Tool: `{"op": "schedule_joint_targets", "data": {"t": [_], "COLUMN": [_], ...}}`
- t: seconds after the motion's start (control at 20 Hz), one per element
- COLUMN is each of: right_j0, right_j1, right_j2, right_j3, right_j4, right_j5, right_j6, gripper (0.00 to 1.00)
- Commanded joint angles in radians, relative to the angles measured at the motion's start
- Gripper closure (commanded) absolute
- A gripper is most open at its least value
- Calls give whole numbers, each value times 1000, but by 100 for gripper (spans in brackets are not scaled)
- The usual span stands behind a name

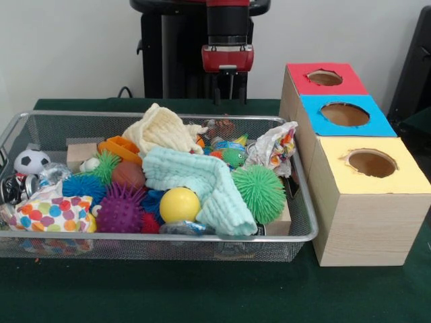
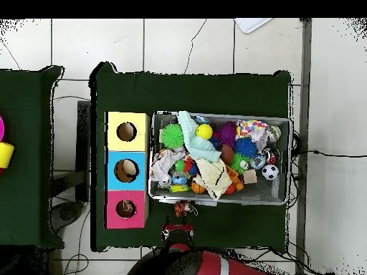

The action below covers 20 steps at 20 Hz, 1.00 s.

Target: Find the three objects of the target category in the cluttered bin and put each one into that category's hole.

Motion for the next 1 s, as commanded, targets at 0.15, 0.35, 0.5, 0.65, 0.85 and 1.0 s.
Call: {"op": "schedule_joint_targets", "data": {"t": [0.15, 0.35, 0.5, 0.65, 0.85, 1.0], "right_j0": [-9, 9, 19, 29, 46, 58], "right_j1": [60, 79, 102, 130, 160, 174], "right_j2": [-21, -46, -58, -69, -79, -83], "right_j3": [-184, -201, -214, -227, -237, -244], "right_j4": [10, 15, 22, 36, 57, 59], "right_j5": [-82, -100, -129, -160, -200, -213], "right_j6": [140, 125, 127, 132, 136, 132], "gripper": [0, 0, 0, 0, 0, 0]}}
